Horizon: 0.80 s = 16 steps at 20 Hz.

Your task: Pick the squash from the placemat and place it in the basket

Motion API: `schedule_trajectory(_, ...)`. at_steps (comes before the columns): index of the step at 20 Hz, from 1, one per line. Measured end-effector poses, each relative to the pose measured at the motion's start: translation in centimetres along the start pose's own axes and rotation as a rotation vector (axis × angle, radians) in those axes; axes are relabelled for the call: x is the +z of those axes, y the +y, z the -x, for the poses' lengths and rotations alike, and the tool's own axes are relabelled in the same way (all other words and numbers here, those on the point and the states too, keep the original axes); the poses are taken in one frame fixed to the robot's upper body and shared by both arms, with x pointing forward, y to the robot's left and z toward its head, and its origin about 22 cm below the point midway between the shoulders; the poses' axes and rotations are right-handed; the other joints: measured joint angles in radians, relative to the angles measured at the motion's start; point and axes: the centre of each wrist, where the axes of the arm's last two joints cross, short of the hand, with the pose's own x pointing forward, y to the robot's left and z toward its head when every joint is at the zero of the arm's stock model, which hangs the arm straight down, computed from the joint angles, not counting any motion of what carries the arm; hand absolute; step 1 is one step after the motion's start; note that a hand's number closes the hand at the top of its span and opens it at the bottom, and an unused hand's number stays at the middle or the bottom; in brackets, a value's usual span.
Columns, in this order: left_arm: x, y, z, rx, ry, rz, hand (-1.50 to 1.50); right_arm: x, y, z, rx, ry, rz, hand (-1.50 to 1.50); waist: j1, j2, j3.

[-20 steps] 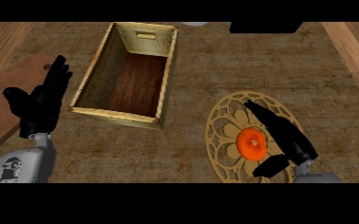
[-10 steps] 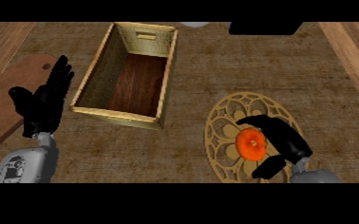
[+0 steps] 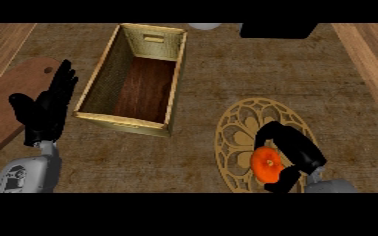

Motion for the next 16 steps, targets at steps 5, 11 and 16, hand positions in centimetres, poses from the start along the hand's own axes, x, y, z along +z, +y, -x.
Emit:
schedule_trajectory(5,-0.2,-0.5,-0.5,0.002,-0.007,0.026,0.00,-1.8,3.0,-6.5,0.066,-0.053,-0.048,1.50,0.020,-0.004,-0.014)
schedule_trajectory(11,-0.4,-1.3,-0.9,0.005,-0.021,0.061,0.00,-2.1,6.3,-12.7,0.058,-0.129,-0.083,1.50,0.061,0.006,-0.001)
schedule_trajectory(16,-0.5,-1.4,-0.9,0.005,-0.018,0.066,0.00,-0.7,9.9,-17.2,-0.132,-0.199,-0.024,1.50,0.066,0.017,0.022)
